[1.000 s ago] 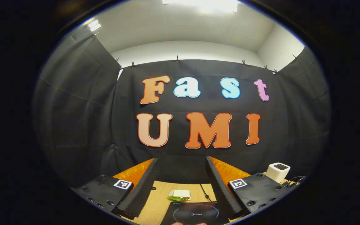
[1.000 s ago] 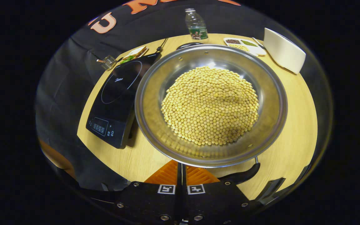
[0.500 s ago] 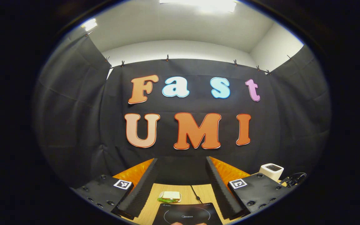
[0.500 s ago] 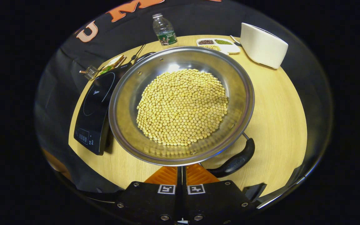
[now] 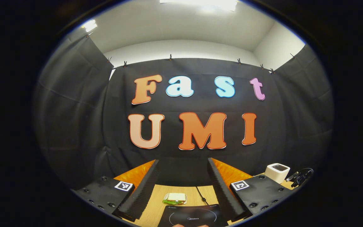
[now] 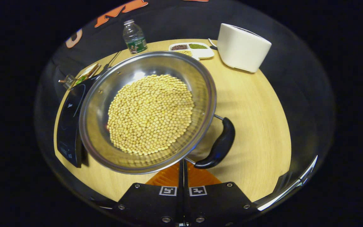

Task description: First push the handle of the pot to place it horizontally, then grasp the pot with both hands and set it on the induction cooktop.

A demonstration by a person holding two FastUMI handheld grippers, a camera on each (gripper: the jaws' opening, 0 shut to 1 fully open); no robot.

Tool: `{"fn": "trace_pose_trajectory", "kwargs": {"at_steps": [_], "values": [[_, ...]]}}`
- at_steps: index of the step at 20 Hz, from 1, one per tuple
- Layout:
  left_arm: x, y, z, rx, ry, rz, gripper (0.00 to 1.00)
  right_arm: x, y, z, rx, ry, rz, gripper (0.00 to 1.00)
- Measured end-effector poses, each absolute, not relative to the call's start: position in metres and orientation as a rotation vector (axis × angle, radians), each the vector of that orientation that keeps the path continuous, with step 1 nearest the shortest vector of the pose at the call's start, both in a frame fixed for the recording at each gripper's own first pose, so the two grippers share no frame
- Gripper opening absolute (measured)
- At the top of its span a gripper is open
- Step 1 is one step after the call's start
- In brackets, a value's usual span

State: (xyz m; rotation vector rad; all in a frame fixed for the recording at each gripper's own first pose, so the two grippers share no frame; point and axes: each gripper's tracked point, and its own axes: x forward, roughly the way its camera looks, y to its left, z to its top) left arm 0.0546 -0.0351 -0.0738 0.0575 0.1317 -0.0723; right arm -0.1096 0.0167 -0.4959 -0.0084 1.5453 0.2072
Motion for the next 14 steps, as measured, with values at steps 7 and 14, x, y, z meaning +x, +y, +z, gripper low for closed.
{"fn": "trace_pose_trajectory", "kwargs": {"at_steps": [7, 14], "values": [[0.06, -0.02, -0.09, 0.053, 0.16, -0.048, 0.97, -0.08, -0.003, -0.51, 0.072, 1.536, 0.082, 0.0], [0.068, -0.02, -0.1, 0.043, 0.182, -0.052, 0.98, -0.053, -0.019, -0.516, 0.085, 1.494, -0.018, 0.0]]}}
